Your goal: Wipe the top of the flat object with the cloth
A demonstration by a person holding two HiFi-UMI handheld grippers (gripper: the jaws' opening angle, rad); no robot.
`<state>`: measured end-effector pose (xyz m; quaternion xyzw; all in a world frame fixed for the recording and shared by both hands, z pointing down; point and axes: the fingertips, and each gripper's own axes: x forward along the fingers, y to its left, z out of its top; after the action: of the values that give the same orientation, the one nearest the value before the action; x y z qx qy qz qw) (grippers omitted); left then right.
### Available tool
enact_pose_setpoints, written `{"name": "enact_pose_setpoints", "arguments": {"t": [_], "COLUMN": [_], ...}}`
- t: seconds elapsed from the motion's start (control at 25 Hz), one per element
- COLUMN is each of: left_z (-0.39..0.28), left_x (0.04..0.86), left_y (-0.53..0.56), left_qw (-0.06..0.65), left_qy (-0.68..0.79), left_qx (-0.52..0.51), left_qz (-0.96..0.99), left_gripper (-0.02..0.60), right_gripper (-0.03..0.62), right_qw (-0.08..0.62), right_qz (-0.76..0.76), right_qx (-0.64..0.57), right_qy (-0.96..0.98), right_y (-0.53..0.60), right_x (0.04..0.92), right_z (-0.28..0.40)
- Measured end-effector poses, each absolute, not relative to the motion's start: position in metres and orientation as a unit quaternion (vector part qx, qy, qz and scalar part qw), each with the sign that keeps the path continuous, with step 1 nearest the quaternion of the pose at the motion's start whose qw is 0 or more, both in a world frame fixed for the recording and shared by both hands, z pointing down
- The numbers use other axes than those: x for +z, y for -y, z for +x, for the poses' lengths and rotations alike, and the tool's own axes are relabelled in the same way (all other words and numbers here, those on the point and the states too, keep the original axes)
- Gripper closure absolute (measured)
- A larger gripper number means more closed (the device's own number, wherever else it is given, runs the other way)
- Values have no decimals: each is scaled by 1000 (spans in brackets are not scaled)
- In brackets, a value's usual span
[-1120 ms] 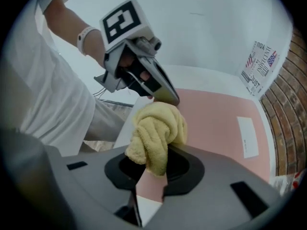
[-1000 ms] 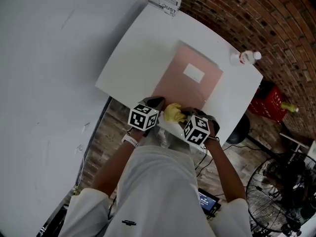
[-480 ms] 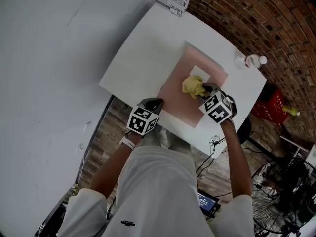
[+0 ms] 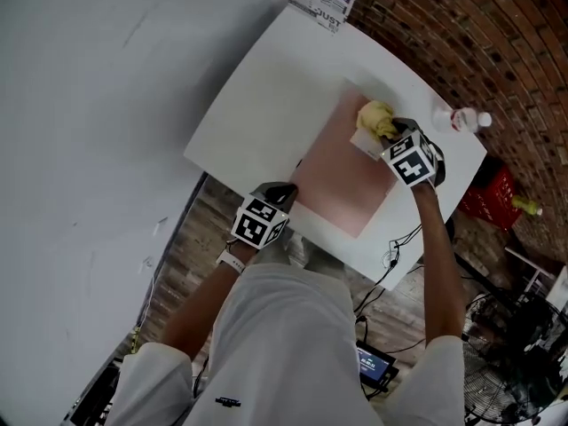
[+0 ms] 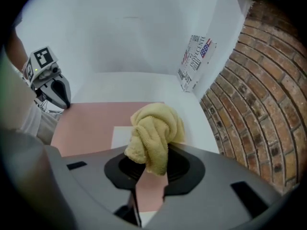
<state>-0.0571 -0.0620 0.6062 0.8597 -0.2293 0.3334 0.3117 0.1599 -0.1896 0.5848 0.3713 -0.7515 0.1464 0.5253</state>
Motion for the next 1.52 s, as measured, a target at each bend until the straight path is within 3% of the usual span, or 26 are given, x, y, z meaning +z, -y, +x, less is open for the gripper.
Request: {"name": "enact_pose_setpoints", "arguments": {"t": [0.28,1.52], "left_z": [-54,-50], "left_x": [607,604], "left_y": [61,71], "left_qw": [297,320], "left_qy": [221,268], "left_qx": [347,311], "left_qz": [861,854], "left_gripper": [565,565], "right_gripper": [497,503], "right_qw": [576,589], "right_qz": [367,93], "right_qx": [144,87], "right_qy": [717,798], "right_y": [211,-28], "right_x": [599,612], "right_z": [180,-11]}}
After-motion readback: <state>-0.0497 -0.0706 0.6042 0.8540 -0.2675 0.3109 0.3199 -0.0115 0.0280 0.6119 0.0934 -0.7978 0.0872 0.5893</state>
